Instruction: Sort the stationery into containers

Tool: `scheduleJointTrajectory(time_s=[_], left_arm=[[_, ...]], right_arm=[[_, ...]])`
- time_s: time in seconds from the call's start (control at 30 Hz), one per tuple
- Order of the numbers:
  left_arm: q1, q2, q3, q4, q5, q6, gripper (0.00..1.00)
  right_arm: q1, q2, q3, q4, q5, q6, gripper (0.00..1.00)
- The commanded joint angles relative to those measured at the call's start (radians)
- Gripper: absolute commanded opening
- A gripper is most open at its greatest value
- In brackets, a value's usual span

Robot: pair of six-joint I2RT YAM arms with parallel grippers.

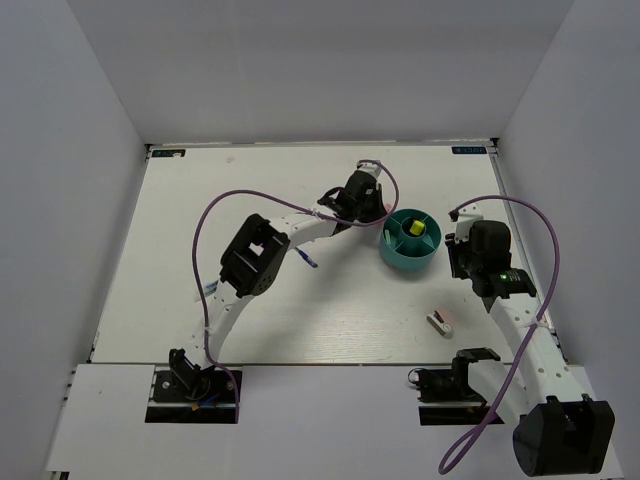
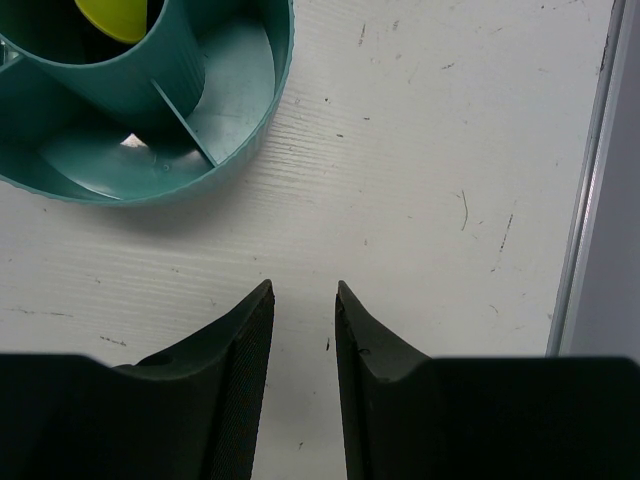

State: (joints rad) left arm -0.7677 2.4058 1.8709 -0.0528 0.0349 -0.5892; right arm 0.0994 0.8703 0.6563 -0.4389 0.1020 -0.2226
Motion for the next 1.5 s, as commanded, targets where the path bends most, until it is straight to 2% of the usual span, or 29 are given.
scheduleJointTrajectory(time_s=[0.0,1.03,1.2,1.47], left_arm=[[0.001,-0.007,0.001,-0.010,0.007,-0.004,0.06],[0.005,-0.046,-0.096,-0.016,-0.029,0.012,0.06],[0.028,-0.066,-0.121,-0.022,-0.099,0.014,0.06],[0.076,-0.100,-0.156,-0.041,-0.138,0.025,0.06]], right_arm=[[-0.006,-0.004,-0.004,0.032,0.010,-0.015,0.35],[-0.003,-0.008,-0.004,0.032,0.011,-0.014,0.35],[-0.004,-0.010,-0.006,0.031,0.010,-0.012,0.35],[-0.006,-0.010,-0.007,0.032,0.007,-0.012,0.35]])
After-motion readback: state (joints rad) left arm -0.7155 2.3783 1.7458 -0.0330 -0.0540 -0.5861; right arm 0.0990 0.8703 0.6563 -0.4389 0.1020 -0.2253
